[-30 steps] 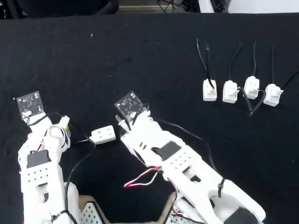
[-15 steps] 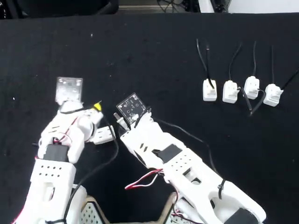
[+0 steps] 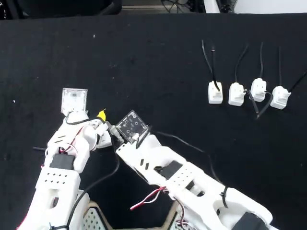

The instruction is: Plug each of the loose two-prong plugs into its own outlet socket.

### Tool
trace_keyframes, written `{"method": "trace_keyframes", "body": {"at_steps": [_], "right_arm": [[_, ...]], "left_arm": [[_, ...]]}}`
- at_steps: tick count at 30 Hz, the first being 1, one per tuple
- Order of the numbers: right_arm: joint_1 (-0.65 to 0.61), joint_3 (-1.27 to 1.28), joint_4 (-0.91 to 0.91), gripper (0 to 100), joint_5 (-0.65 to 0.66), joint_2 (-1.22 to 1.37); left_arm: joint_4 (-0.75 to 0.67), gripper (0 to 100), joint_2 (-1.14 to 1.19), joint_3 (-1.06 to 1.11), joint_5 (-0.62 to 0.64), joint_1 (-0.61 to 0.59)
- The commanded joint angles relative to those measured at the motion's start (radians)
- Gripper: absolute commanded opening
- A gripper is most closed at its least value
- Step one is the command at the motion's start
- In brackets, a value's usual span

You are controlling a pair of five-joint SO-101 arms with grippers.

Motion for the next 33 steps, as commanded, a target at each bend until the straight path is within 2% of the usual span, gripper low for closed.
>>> {"method": "trace_keyframes", "body": {"at_steps": [1,9,16,22,26,33], "right_arm": [[-0.021,-0.012,-0.049,1.5,-0.006,-0.031],[-0.069,-0.007,-0.048,1.5,-0.008,-0.018],[-0.097,-0.101,-0.054,1.5,-0.008,0.162],[-0.092,-0.168,-0.054,1.2,0.000,0.272],[-0.091,-0.150,-0.048,1.1,-0.005,0.199],[-0.091,-0.012,-0.048,1.1,-0.005,-0.064]], "left_arm": [[-0.018,16,-0.017,-0.019,0.157,0.012],[-0.018,16,-0.017,-0.038,0.198,0.008],[-0.020,16,-0.017,-0.050,0.192,0.007],[-0.020,16,-0.017,-0.050,0.198,-0.094],[-0.018,16,-0.015,-0.030,0.193,-0.090],[-0.020,16,-0.015,-0.005,0.190,-0.008]]}}
